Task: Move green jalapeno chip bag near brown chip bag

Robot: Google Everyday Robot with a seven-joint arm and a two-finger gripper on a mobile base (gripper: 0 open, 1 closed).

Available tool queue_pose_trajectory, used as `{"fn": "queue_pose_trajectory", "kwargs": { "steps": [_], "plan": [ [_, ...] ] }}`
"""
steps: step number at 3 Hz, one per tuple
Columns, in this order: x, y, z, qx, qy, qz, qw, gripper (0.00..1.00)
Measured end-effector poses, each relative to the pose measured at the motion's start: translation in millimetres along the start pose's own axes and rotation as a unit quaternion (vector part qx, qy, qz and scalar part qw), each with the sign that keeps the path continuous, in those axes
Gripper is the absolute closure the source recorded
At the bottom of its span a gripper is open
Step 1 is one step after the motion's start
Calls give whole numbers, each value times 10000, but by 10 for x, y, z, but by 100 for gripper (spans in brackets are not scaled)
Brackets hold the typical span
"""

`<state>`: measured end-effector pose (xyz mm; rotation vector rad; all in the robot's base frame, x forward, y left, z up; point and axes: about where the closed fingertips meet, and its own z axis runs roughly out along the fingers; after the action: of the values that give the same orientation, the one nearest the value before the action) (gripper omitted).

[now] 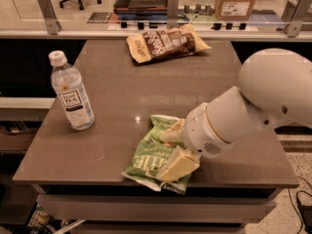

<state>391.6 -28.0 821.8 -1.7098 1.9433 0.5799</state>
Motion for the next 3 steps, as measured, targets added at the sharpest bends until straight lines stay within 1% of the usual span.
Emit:
{"fn": "queue_pose_trajectory", "kwargs": {
  "steps": [1,2,3],
  "plan": [
    [-11,7,-8,10,7,-13,10000,87],
    [-15,7,-13,11,7,-14,10000,100],
    [-16,8,-13,11,7,-14,10000,100]
  ]
}}
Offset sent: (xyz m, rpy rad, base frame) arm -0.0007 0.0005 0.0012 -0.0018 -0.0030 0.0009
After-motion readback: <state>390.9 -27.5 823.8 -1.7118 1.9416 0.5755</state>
